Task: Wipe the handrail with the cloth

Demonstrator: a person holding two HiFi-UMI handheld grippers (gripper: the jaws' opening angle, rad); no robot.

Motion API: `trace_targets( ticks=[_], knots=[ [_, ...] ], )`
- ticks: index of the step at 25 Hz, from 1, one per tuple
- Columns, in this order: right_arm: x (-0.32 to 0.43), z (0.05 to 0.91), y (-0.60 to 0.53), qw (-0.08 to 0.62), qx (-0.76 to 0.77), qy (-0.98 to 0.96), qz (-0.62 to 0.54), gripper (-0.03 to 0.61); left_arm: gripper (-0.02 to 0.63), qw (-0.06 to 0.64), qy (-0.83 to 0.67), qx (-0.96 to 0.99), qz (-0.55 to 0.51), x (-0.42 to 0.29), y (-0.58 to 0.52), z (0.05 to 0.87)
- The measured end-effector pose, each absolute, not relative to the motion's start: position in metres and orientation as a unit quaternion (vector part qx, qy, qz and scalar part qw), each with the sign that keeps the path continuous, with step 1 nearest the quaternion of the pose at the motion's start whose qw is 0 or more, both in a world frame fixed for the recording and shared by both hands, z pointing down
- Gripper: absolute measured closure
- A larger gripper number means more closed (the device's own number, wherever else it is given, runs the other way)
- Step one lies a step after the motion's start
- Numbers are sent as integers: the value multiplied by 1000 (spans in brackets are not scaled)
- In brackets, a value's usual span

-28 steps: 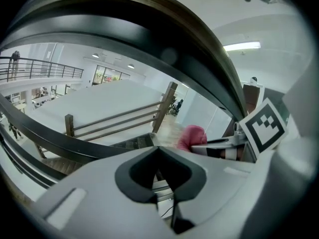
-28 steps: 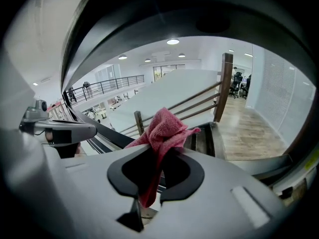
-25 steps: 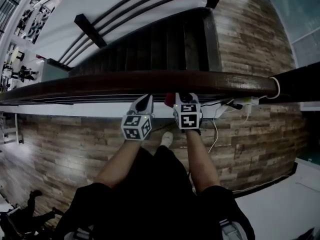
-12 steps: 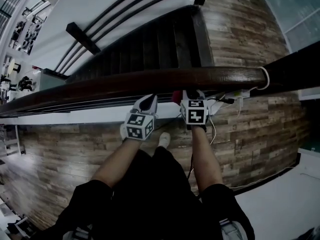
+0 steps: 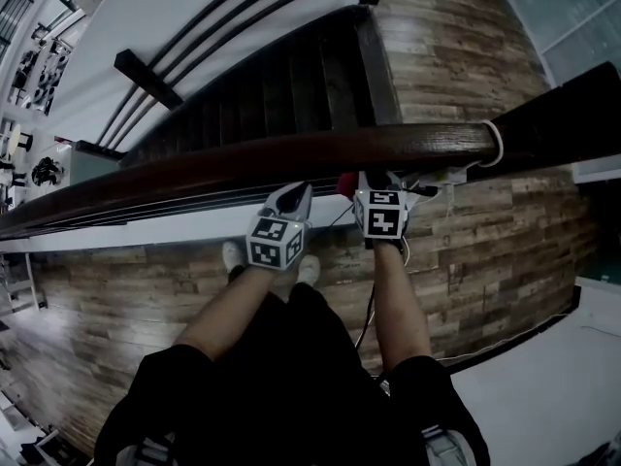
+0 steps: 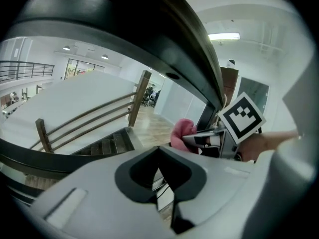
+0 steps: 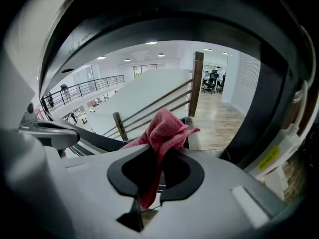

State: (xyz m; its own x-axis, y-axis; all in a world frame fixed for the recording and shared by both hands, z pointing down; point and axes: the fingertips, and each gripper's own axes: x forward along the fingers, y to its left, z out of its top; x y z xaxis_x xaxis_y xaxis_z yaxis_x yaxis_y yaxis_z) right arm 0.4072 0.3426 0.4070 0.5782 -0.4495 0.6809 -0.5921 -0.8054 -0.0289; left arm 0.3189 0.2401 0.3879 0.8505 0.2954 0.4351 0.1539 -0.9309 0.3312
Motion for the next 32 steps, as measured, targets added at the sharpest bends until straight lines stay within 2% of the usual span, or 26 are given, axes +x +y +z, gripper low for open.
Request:
trace_targets(
  ticks=[5, 20, 32],
  knots=[
    [416, 405, 362, 94, 888, -278, 353, 537, 614, 121, 150, 948, 254, 327, 260, 388],
    [439, 409, 409, 56, 904, -223, 360, 537, 614, 113, 164, 945, 261, 335, 277, 387],
    [432, 416, 440, -46, 915, -159, 368, 537, 614, 117, 146, 947, 261, 321, 257, 388]
  ],
)
